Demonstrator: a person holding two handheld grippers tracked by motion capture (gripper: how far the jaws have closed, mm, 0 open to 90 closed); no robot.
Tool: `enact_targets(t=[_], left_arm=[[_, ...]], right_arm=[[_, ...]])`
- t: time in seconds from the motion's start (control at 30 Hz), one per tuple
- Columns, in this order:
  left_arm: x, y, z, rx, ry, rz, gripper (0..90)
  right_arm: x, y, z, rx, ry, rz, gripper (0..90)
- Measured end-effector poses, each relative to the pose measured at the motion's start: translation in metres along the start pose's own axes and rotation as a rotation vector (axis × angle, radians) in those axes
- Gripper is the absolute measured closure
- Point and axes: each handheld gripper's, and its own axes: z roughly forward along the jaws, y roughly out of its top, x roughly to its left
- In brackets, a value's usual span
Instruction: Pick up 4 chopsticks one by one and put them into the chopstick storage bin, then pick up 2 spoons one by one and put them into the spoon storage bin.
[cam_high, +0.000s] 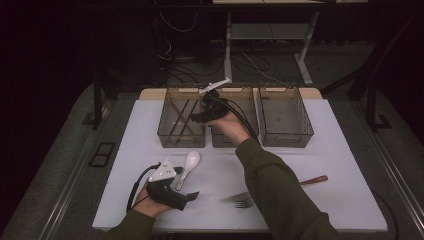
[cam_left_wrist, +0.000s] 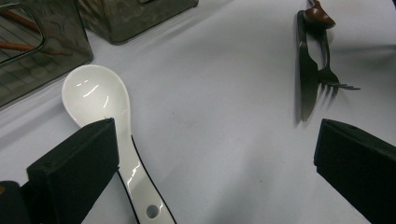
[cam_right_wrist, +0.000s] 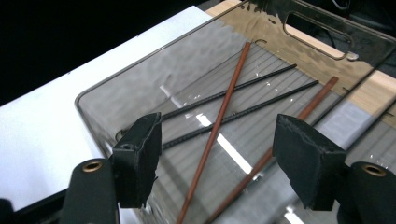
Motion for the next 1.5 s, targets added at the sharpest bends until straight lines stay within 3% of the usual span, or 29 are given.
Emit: enact_targets(t=[0.27, 0.47, 0.57, 1.0, 1.5], left_arm=[[0.001, 0.000, 0.000, 0.011, 0.007, 0.004, 0.0], [0.001, 0.000, 0.000, 0.013, 0.010, 0.008, 0.0], [0.001, -0.001, 0.001, 0.007, 0.011, -0.005, 0.0], [0.001, -0.001, 0.000, 0.012, 0.019, -0.011, 0.0], [0.002, -0.002, 0.000, 0.011, 0.023, -0.015, 0.0]], right_arm=[[-0.010, -0.019, -0.030, -0.044, 0.042, -0.009, 27.8], [-0.016, -0.031, -0.049, -0.044, 0.073, -0.007, 22.4], [-0.018, -0.039, -0.059, -0.049, 0.058, -0.012, 20.1], [-0.020, -0.071, -0.100, -0.100, 0.091, -0.023, 19.3], [-0.023, -0.122, -0.131, -0.113, 0.079, -0.006, 18.7]])
